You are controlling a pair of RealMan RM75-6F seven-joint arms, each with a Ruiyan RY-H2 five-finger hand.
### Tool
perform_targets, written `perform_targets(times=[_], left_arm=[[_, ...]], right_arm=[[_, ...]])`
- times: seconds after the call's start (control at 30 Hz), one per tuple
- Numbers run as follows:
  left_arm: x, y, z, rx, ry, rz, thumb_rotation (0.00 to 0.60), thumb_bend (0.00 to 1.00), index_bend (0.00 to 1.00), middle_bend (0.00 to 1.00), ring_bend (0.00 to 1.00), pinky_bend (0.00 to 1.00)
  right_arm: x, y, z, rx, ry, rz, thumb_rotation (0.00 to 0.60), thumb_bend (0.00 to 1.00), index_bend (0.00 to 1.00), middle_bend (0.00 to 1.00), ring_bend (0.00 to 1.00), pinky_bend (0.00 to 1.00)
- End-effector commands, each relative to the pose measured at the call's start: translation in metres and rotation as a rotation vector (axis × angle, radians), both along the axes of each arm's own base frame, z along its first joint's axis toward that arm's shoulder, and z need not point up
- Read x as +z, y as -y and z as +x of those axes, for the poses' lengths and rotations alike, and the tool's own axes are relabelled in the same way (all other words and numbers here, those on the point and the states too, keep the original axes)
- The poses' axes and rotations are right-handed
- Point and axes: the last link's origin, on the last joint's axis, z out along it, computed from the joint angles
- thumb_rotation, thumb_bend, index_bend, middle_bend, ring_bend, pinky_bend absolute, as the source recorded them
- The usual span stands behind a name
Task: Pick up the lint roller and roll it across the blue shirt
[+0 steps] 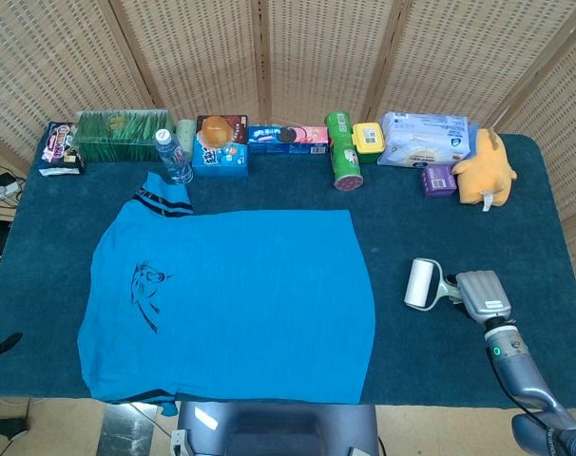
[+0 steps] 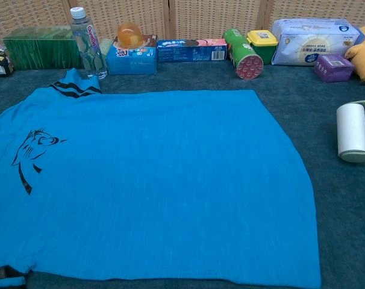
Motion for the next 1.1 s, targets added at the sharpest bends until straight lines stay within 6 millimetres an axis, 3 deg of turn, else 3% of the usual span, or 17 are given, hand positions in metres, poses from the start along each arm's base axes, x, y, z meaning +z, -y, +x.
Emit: perform_targets(times=[0.03,0.37,0.6,0.87,0.93,1.1], left_arm=[[0.000,0.000,0.000,0.001,0.001,0.001,0.600,0.13,0.00,0.00,0.00,0.08],[0.000,0.000,0.000,0.001,0.003,-0.001,0.600,0.13,0.00,0.00,0.00,0.08],[0.000,-0.001,0.000,0.001,0.003,-0.005,0.600,0.13,0.00,0.00,0.00,0.08],[0.001,0.000,-0.001,-0.001,0.010,-0.007,0.600,0.13,0.00,0.00,0.00,0.08],[0.002,0.000,-0.001,-0.003,0.013,-0.005,0.600,0.13,0.00,0.00,0.00,0.08],[0.002,0.000,-0.001,-0.006,0.014,-0.010,0.600,0.13,0.00,0.00,0.00,0.08]], right_arm=[[-0.001,-0.001,0.003,-0.025,0.047,0.022,0.600,0.98,0.81,0.82,0.74,0.95],[0.000,0.000,0.013,-0.081,0.137,0.029,0.600,1.00,0.76,0.80,0.75,0.99],[0.004,0.007,0.036,-0.085,0.229,0.052,0.600,1.00,0.75,0.79,0.77,1.00],[0.009,0.018,0.085,-0.026,0.235,0.109,0.600,1.00,0.75,0.79,0.77,1.00],[0.004,0.020,0.105,-0.025,0.257,0.149,0.600,1.00,0.75,0.79,0.77,1.00],[-0.006,0.024,0.127,-0.035,0.236,0.206,0.600,1.00,0.75,0.79,0.77,1.00]])
